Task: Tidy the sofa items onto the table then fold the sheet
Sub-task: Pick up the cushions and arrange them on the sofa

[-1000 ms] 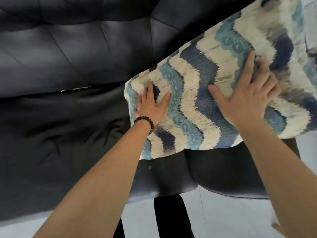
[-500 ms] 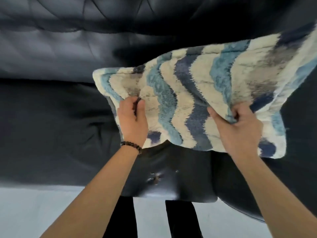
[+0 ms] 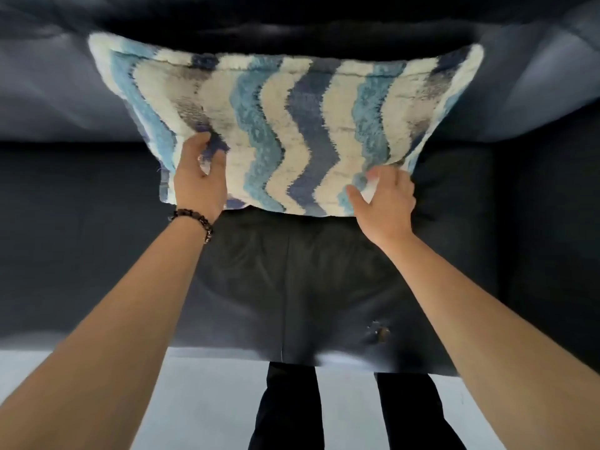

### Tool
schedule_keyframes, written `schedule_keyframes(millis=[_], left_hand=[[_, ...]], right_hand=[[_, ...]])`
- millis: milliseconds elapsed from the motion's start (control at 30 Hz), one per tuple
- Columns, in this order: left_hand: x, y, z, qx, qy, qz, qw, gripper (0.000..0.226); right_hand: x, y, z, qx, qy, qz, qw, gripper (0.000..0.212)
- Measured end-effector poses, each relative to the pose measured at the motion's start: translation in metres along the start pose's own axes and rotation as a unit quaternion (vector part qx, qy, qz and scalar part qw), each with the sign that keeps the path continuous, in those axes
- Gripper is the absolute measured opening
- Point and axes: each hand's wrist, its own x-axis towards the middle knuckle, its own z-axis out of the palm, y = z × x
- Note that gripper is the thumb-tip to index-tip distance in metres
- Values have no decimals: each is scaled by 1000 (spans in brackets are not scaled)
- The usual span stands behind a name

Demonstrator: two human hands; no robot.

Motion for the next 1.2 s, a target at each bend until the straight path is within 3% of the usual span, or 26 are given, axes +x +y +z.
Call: schedule_keyframes(millis=[67, 133, 233, 300, 333, 400, 467, 567, 633, 700, 767, 900, 1067, 1200], left_hand=[[5, -15, 0, 19, -36, -43, 998, 49], [8, -21, -2, 24, -40, -35, 998, 59], [14, -19, -3, -25, -8, -34, 999, 73], [22, -16, -7, 38, 35, 31, 998, 76], [29, -13, -9, 115, 58, 86, 988, 74], [51, -9, -14, 283, 90, 192, 935, 72], [74, -2, -16, 380, 66, 225, 895, 73], [95, 6, -22, 438, 5, 226, 870, 66], [96, 12, -29, 461, 1, 250, 852, 50], [93, 19, -37, 430, 15, 263, 863, 37], [91, 25, -42, 386, 48, 267, 882, 32], [89, 30, -42, 356, 84, 279, 888, 33], [65, 16, -21, 398, 22, 240, 885, 39], [34, 10, -18, 254, 37, 245, 935, 46]], right_hand=[[-3, 9, 3, 27, -51, 43, 997, 56], [-2, 8, -1, 84, -43, 48, 994, 68], [9, -3, -8, 167, 6, 92, 982, 92], [19, -14, -13, 176, 83, 68, 979, 98], [26, -20, -17, 128, 128, 21, 983, 95], [45, -27, -24, -28, 186, -91, 978, 86], [65, -30, -29, -149, 147, -149, 966, 85], [83, -28, -39, -236, 44, -143, 960, 91], [83, -30, -51, -270, 74, -161, 947, 67], [82, -36, -64, -275, 139, -205, 929, 33], [81, -41, -75, -276, 188, -232, 914, 22], [84, -41, -81, -277, 234, -202, 910, 25], [69, -30, -56, -248, 137, -151, 947, 25], [50, -23, -50, -141, 142, -149, 968, 38]])
